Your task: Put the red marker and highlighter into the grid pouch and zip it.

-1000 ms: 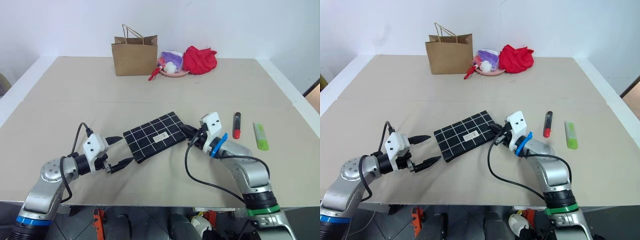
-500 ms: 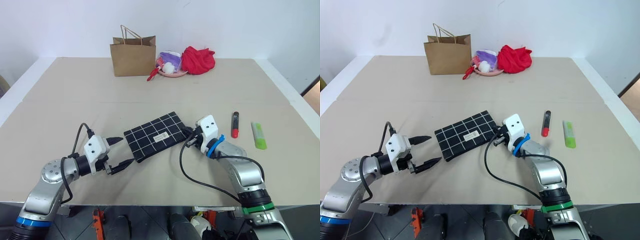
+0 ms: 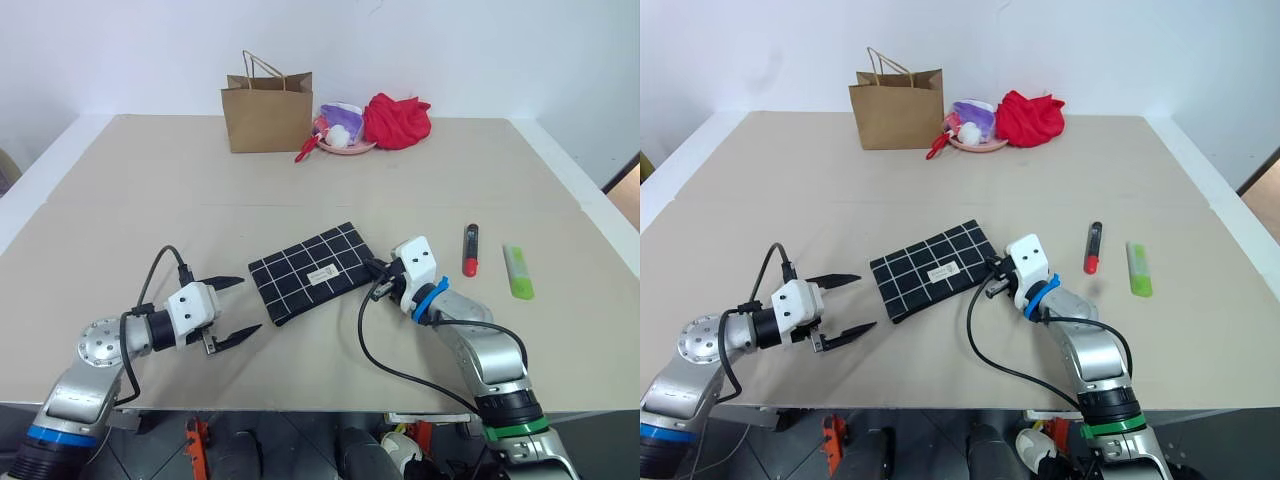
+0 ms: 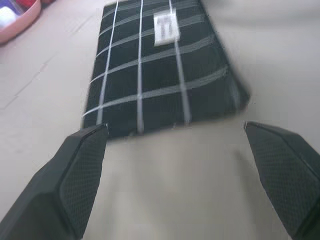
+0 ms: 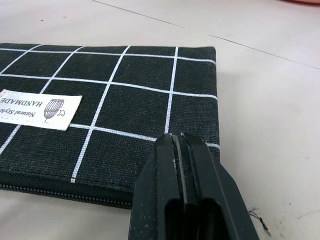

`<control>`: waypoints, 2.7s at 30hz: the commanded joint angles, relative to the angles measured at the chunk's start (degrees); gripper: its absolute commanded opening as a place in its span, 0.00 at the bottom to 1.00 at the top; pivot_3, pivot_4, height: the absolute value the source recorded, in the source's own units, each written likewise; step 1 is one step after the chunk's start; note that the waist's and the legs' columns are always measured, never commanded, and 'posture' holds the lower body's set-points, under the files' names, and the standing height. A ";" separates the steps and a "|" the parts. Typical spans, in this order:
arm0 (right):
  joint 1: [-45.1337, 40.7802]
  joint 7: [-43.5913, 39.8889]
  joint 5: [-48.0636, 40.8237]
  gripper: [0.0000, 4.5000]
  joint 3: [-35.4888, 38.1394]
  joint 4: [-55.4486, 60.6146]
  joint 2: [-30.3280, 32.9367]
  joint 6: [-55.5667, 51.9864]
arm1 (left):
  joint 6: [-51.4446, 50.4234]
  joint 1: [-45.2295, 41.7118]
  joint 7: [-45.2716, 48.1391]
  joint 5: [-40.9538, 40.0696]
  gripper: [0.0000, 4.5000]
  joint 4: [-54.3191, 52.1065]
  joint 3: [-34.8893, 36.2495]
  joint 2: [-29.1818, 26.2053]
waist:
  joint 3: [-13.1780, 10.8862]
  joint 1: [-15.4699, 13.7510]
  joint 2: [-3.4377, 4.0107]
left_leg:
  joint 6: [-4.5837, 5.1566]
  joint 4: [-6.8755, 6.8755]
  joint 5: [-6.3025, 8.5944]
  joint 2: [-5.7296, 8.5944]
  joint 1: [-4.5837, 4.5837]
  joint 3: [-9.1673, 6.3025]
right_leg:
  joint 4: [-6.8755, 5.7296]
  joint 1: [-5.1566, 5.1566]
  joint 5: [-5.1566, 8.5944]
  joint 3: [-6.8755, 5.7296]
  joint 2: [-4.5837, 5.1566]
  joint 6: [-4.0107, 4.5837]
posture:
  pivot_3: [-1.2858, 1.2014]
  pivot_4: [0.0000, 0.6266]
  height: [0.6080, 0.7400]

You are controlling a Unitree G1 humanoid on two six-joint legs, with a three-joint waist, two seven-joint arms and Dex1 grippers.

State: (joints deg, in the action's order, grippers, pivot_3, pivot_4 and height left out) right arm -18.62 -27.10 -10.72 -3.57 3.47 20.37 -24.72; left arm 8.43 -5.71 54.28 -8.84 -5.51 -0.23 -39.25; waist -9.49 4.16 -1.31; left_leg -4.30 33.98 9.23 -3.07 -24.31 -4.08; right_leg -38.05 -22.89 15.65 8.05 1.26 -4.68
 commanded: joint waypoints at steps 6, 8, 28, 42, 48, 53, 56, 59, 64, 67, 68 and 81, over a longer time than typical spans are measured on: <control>0.21 0.60 -0.69 0.01 0.99 1.56 -0.96 -1.33 | 15.70 -5.99 0.02 7.77 1.00 4.77 -6.06 0.89 | 0.01 0.01 -0.01 | -0.01 0.00 0.00 -0.01 -0.01 0.00 | 0.00 0.01 -0.11 0.00 0.00 -0.23 | 0.52 0.24 1.00; 0.19 0.73 -0.65 0.01 1.02 1.56 -1.14 -1.37 | 17.07 -6.50 0.48 8.50 1.00 4.90 -7.72 1.01 | 0.01 0.09 -0.01 | 0.00 -0.03 0.00 -0.02 -0.02 0.00 | -0.01 0.00 -0.10 0.00 -0.02 -0.24 | 0.52 0.24 1.00; -0.03 1.43 -0.74 0.01 1.09 1.69 -2.10 -1.28 | 25.05 -15.11 -11.70 23.33 1.00 14.54 -12.82 3.92 | 0.01 0.08 0.00 | 0.07 0.00 -0.04 -0.01 0.00 0.00 | -0.04 0.01 -0.20 0.00 -0.03 -0.32 | 0.52 0.24 1.00; -0.09 0.80 -0.70 0.01 0.72 1.85 -2.18 -1.11 | 29.03 -13.88 -6.04 16.21 1.00 19.27 -12.16 -3.67 | 0.02 0.37 0.02 | 0.08 -0.03 -0.04 -0.05 0.04 0.00 | -0.09 0.00 -0.18 0.00 -0.06 -0.29 | 0.52 0.24 1.00; -0.03 0.67 -0.71 0.01 0.71 1.86 -2.19 -0.94 | 32.35 -16.72 -6.10 16.81 1.00 24.17 -12.43 -4.46 | 0.03 0.36 0.03 | 0.09 -0.03 -0.05 -0.05 0.06 0.00 | -0.09 0.00 -0.20 0.00 -0.07 -0.29 | 0.52 0.24 1.00; 0.04 0.73 -0.70 0.01 0.75 1.88 -2.27 -0.83 | 34.92 -18.64 -7.80 19.42 1.00 26.87 -13.63 -3.01 | 0.03 0.31 0.04 | 0.14 -0.03 -0.08 -0.05 0.07 0.00 | -0.09 0.01 -0.22 0.00 -0.08 -0.28 | 0.52 0.24 1.00; 0.34 0.91 -0.68 0.01 0.84 2.22 -2.27 -0.86 | 36.19 -19.43 -9.13 20.72 1.00 27.94 -14.43 -1.29 | 0.05 0.21 0.06 | 0.15 -0.02 -0.10 -0.05 0.07 0.00 | -0.09 0.02 -0.23 0.00 -0.07 -0.29 | 0.52 0.24 1.00; 0.71 1.11 -0.76 0.01 1.06 2.72 -2.21 -1.01 | 36.87 -20.16 -10.06 21.65 1.00 28.42 -15.03 0.06 | 0.05 0.01 0.07 | 0.16 -0.01 -0.12 -0.03 0.07 0.00 | -0.09 0.05 -0.26 0.00 -0.07 -0.32 | 0.52 0.24 1.00; 1.03 1.23 -0.73 0.01 1.04 3.17 -2.16 -1.04 | 38.07 -21.88 -12.12 24.06 1.00 29.81 -15.58 1.34 | 0.07 -0.05 0.10 | 0.16 -0.01 -0.13 -0.03 0.07 0.00 | -0.09 0.06 -0.26 0.00 -0.06 -0.33 | 0.52 0.24 1.00; 1.07 1.27 -0.75 0.01 1.03 3.39 -2.15 -1.13 | 39.02 -22.64 -12.45 24.73 1.00 30.75 -16.35 1.56 | 0.06 -0.03 0.09 | 0.16 -0.01 -0.13 -0.03 0.07 0.00 | -0.09 0.06 -0.26 0.00 -0.06 -0.33 | 0.52 0.24 1.00; 1.04 1.26 -0.75 0.01 1.04 3.39 -2.14 -1.12 | 39.29 -22.85 -12.58 24.94 1.00 31.06 -16.55 1.59 | 0.07 -0.03 0.10 | 0.16 -0.01 -0.13 -0.03 0.06 0.00 | -0.09 0.06 -0.26 0.00 -0.07 -0.34 | 0.52 0.24 1.00; 1.13 1.57 -0.64 0.00 1.20 3.80 -2.02 -1.28 | 43.13 -26.71 -13.56 25.92 0.12 36.92 -19.12 3.94 | 0.11 -0.08 0.17 | 0.16 -0.01 -0.13 -0.02 0.05 0.00 | -0.09 0.07 -0.25 0.00 -0.06 -0.34 | 0.52 0.24 1.00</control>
State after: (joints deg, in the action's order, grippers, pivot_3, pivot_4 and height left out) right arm -17.70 -25.67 -11.00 -3.31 5.08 18.30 -26.18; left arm 51.19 -32.39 41.13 15.90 29.93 -18.15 -36.01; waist -9.38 4.07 -1.14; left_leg -4.14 33.96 9.10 -3.07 -24.26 -4.08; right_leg -38.14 -22.83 15.40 8.05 1.21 -5.03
